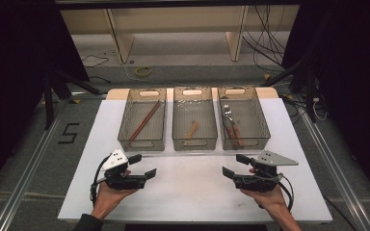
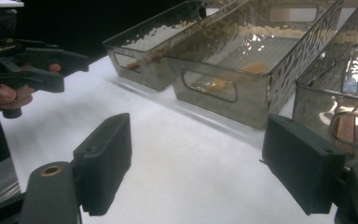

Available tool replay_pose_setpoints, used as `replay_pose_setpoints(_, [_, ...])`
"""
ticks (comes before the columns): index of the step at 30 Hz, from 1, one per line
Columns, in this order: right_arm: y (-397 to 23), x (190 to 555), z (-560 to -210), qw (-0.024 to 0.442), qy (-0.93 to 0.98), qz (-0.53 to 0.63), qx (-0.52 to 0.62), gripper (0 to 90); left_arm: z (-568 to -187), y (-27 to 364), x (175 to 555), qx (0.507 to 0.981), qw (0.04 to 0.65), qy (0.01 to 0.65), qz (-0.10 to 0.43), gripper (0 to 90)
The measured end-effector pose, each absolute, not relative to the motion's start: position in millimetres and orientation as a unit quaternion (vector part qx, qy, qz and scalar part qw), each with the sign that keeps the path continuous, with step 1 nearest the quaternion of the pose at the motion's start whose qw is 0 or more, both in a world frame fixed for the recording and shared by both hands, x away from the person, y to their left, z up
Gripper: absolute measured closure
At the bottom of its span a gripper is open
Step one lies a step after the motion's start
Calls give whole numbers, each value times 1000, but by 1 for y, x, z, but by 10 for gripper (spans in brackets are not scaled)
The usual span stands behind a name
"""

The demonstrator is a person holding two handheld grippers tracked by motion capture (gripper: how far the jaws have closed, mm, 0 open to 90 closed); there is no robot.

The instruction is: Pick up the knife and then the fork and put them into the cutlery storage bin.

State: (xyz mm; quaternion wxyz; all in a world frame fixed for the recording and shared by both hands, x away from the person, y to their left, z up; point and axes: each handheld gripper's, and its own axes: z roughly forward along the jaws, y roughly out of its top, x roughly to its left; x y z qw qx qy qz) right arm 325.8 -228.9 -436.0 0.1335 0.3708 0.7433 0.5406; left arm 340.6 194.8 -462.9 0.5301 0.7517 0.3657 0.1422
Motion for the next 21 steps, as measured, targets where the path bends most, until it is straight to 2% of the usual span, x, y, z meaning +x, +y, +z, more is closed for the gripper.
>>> replay_pose_setpoints(21, [-237, 311, -445, 143, 740, 539, 376, 236, -463, 195, 340, 752, 531, 364, 140, 167])
